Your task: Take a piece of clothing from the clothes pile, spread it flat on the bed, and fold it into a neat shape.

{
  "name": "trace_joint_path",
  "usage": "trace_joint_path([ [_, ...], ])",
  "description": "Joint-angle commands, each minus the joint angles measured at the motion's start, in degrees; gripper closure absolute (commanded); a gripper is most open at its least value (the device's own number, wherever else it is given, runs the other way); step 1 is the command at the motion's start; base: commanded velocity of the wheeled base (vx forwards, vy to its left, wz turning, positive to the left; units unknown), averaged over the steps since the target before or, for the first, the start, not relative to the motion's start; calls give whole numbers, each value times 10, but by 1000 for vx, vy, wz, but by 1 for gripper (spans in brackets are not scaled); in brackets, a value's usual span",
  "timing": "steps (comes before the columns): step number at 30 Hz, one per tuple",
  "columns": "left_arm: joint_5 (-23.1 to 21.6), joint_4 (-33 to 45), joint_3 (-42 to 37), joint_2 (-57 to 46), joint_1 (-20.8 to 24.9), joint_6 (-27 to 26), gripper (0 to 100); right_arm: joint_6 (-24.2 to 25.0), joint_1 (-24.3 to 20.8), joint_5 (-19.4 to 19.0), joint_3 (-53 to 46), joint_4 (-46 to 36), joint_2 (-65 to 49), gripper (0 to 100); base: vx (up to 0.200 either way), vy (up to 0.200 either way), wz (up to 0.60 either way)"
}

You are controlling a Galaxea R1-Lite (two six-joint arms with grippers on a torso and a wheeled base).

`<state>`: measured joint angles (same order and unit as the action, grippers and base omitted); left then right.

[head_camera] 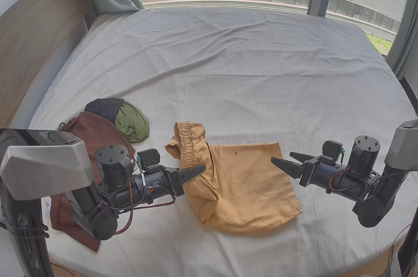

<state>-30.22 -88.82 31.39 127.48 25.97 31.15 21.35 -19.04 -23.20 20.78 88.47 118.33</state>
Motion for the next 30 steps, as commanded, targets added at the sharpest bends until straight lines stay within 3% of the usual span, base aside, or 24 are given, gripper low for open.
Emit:
trace_joint_path([
  [1, 0, 0, 11, 16, 8, 4, 100, 0, 1, 0, 1, 0, 0, 0, 0, 0, 0],
  [16, 1, 3, 45, 32, 31, 9, 100, 2, 8, 1, 9, -1, -18, 0, 0, 0, 0],
  [30, 2, 3, 115, 82, 96, 96, 100, 4, 25, 1, 26, -1, -18, 0, 0, 0, 0],
])
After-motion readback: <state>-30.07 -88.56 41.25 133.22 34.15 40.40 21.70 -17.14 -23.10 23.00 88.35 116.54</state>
